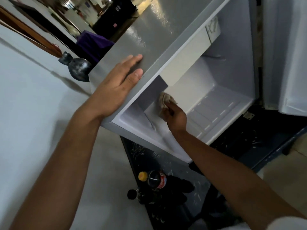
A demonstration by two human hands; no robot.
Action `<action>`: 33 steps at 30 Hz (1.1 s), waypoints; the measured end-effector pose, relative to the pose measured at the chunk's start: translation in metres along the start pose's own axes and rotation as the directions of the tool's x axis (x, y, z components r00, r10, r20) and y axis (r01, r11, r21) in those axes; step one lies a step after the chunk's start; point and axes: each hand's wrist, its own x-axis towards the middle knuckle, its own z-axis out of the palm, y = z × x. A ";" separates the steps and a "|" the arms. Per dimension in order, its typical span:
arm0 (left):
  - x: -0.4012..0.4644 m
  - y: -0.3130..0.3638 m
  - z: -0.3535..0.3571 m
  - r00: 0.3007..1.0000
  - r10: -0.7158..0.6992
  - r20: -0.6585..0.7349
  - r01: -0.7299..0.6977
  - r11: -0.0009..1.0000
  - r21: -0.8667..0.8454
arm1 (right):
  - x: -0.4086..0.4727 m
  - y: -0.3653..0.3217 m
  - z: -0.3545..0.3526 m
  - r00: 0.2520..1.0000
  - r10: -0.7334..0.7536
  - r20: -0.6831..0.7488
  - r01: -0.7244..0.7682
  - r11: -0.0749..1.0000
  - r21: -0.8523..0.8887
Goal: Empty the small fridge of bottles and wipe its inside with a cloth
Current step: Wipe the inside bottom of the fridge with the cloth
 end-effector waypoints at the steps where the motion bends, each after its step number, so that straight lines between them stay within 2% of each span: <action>1: -0.001 0.000 0.000 1.000 0.010 -0.007 -0.010 1.000 0.015 | 0.002 -0.001 0.007 0.998 -0.054 -0.018 0.054 0.998 -0.028; 4: -0.001 0.000 0.001 1.000 0.020 -0.018 -0.019 0.999 0.037 | 0.004 0.008 0.029 0.982 -0.186 -0.038 0.179 0.972 -0.150; 8: -0.001 -0.002 0.000 0.999 0.025 -0.036 -0.024 1.000 0.016 | 0.002 0.031 0.049 0.975 -0.219 0.021 0.216 0.936 -0.278; 15: -0.002 0.002 0.002 1.000 0.014 -0.021 -0.013 0.998 0.064 | 0.022 0.049 0.049 0.940 -0.323 0.110 0.340 0.854 -0.394; 22: -0.003 0.004 0.002 1.000 0.027 0.017 -0.027 0.999 0.033 | 0.036 0.048 0.044 0.966 -0.254 0.044 0.248 0.868 -0.430; 28: 0.000 0.002 0.001 0.998 0.063 0.023 -0.064 0.996 0.066 | 0.063 0.033 0.035 0.989 -0.090 -0.119 0.037 0.920 -0.391; 31: 0.001 0.000 0.000 0.996 0.079 0.039 -0.083 0.990 0.115 | 0.062 0.032 0.038 0.989 -0.083 -0.126 0.026 0.917 -0.398; 33: 0.003 -0.001 -0.002 0.992 0.100 0.071 -0.109 0.985 0.137 | 0.055 0.033 0.043 0.987 -0.124 -0.101 0.072 0.909 -0.411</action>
